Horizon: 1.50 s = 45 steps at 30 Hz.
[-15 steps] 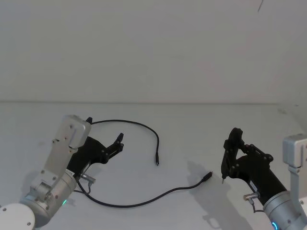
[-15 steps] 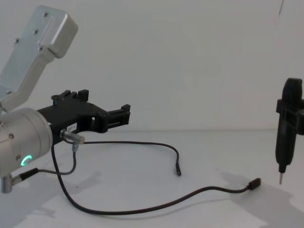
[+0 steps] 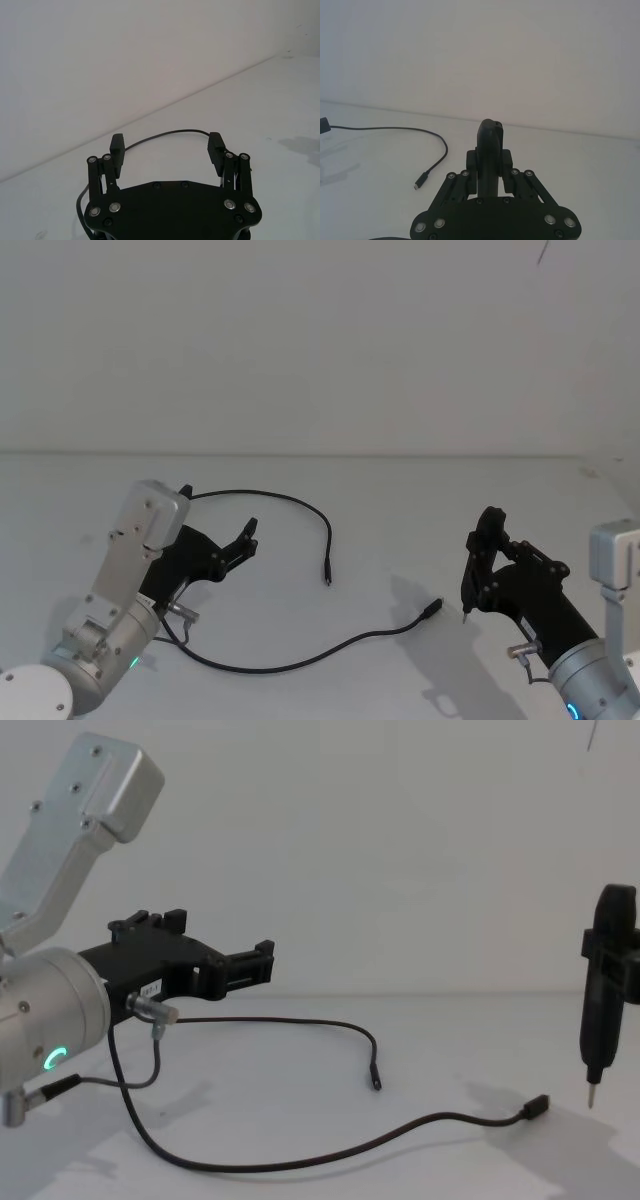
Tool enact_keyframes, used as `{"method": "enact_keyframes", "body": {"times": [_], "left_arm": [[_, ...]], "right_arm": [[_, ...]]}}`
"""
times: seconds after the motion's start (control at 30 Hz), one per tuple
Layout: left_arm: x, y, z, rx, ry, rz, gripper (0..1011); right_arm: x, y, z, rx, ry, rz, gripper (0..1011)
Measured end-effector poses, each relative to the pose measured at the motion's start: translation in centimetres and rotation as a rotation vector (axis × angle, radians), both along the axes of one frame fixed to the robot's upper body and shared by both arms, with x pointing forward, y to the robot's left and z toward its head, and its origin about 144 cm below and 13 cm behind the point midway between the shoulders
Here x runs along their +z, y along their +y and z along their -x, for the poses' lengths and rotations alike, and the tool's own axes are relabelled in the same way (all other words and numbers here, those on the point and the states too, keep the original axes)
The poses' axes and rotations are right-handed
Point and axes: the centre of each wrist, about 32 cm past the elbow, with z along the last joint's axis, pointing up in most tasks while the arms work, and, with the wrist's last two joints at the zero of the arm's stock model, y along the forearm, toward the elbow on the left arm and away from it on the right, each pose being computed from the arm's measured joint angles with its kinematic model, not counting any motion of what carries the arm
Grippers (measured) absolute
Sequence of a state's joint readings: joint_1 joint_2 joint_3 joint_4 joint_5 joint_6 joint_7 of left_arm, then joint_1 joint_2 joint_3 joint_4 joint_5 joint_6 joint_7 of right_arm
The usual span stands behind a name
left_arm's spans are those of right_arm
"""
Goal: Pick up the data cable with the one hand.
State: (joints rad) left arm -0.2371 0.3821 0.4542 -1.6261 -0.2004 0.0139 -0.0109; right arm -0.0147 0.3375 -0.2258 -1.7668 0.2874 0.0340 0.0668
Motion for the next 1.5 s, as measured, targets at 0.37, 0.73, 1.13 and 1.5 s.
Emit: {"method": "enact_keyframes", "body": {"times": [0.37,0.73,1.13,1.5], "left_arm": [[0.00,0.00,0.00,0.000,0.000,0.000,1001],[0.00,0.00,0.00,0.000,0.000,0.000,1001],[0.07,0.00,-0.03,-0.009,0.005,-0.004,1001],[0.80,0.46,0.01,-0.091,0.044,-0.033,1001]], "right_arm": [[0.00,0.00,0.00,0.000,0.000,0.000,279],[0.00,0.00,0.00,0.000,0.000,0.000,279],[0.00,0.00,0.00,0.000,0.000,0.000,279],[0.00,0.00,0.00,0.000,0.000,0.000,279]]}}
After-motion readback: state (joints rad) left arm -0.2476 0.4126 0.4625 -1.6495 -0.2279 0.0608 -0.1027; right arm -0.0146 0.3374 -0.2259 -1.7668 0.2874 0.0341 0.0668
